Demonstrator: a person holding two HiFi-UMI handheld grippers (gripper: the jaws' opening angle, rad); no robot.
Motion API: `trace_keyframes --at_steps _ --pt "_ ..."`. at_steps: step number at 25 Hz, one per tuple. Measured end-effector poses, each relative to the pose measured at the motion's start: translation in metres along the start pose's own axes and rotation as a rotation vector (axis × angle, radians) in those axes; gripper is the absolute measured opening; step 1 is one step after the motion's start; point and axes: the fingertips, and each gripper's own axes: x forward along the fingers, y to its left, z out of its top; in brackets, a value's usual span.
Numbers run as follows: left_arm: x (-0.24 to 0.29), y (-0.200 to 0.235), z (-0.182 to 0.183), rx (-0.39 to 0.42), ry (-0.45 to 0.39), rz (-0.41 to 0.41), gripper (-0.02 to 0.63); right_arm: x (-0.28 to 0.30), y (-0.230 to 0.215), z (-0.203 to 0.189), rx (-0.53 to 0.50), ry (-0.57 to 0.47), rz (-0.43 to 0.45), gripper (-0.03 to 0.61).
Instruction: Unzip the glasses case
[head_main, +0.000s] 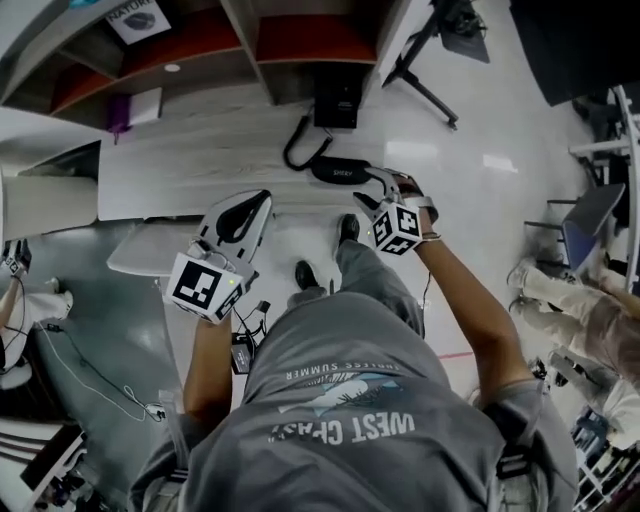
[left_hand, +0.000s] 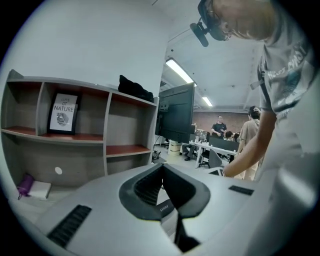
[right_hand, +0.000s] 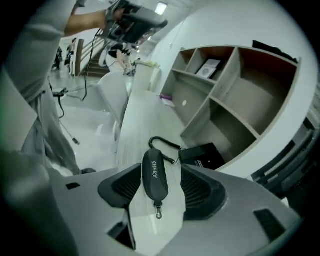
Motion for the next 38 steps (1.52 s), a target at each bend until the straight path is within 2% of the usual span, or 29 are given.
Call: trace_keyframes --at_steps 4,11,16,20,21,27,30,34,36,38 --pt "0.014 0.011 -0.006 -0.038 0.015 0.026 -0.002 0.042 0.012 -0.033 -0.168 0.085 0.078 0.320" --pt "0.028 0.027 -0.018 -0.077 0.034 0.059 -0.002 0.095 0.022 -0.071 -0.295 0.146 0.175 0.394" --pt "0.032 0.034 -0.026 -0.103 0.048 0.075 -0.002 0.114 0.024 -0.090 -0.359 0.173 0.234 0.389" --pt "0.036 0.037 -0.032 -0.120 0.052 0.080 -0.002 0.119 0.022 -0.091 -0.341 0.139 0.278 0.352" --pt "0.037 0.037 -0.033 -0.122 0.053 0.079 -0.002 0.119 0.022 -0.090 -0.314 0.126 0.288 0.315" --pt "0.040 0.038 -0.037 -0.121 0.063 0.069 -0.002 0.113 0.027 -0.080 -0.046 0.103 0.436 0.302" --pt "0.041 0.038 -0.042 -0.125 0.071 0.059 -0.002 0.100 0.031 -0.067 0.179 0.068 0.535 0.299" --pt "0.038 0.040 -0.051 -0.175 0.068 0.020 -0.002 0.069 0.026 -0.030 0.499 -0.052 0.677 0.295" --pt "0.039 0.042 -0.054 -0.182 0.079 -0.004 -0.001 0.046 0.025 -0.010 0.575 -0.112 0.753 0.293" --pt "0.040 0.040 -0.059 -0.175 0.098 -0.049 0.000 0.020 0.024 0.010 0.593 -0.165 0.815 0.293"
